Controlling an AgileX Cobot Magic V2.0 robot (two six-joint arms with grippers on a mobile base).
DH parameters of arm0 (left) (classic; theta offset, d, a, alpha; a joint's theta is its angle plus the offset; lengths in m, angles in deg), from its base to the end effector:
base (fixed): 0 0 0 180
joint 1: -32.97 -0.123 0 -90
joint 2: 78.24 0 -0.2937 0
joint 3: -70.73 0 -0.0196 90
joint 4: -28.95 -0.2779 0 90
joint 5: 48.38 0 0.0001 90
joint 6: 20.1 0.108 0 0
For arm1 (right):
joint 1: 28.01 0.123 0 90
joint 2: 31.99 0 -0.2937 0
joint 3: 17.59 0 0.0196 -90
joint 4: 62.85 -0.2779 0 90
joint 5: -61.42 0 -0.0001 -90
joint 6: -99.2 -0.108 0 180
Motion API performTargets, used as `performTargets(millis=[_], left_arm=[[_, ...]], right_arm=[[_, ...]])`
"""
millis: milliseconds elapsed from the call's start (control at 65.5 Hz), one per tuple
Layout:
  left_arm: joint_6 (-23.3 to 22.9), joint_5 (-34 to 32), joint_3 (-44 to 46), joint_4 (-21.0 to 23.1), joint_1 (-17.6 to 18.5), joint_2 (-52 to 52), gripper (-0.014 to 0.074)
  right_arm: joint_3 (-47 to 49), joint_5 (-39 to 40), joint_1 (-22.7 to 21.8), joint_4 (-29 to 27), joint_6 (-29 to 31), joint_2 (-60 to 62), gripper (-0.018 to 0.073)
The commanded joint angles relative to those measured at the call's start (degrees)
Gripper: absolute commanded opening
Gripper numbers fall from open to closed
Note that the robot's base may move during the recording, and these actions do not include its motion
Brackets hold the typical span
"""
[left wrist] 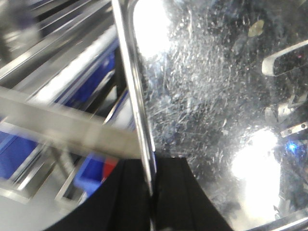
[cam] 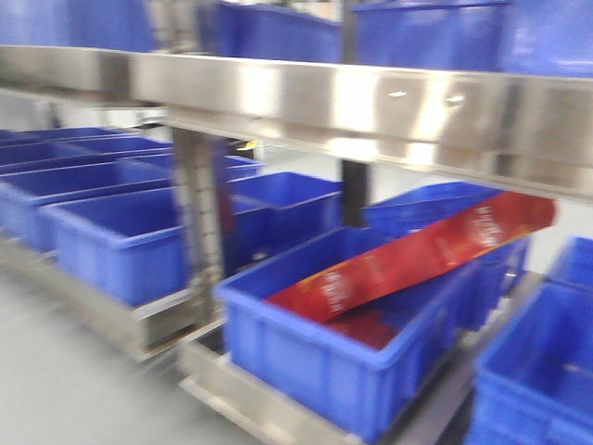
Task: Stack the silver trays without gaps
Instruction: 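Carry the steel tray in both grippers while driving to the other shelf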
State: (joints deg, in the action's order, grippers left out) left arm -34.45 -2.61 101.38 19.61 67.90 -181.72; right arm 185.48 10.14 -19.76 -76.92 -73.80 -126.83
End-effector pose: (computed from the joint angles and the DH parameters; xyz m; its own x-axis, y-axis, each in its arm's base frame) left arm 0.3537 -0.2317 0.4586 -0.4499 0.1497 -0.8805 0.4275 0.9016 -0.0652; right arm 0.3655 0.0737 0.4646 -0.5370 -0.0448 -0.8424 -0.2820 0.9507 0.1292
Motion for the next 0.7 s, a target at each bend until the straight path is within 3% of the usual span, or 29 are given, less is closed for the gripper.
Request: performTargets(millis=[0,687], left_arm=[[0.8,-3.5,0.5,2.5,0.8,1.0,-0.0008],[0.8,-3.5,0.5,2.5,0.8,1.0,-0.0008]], right_arm=[[0.8,2.5,0.6,-3.3,1.1,0.6,-0.0070],[0.8,2.5,0.6,-3.3,1.1,0.6,-0.0070]])
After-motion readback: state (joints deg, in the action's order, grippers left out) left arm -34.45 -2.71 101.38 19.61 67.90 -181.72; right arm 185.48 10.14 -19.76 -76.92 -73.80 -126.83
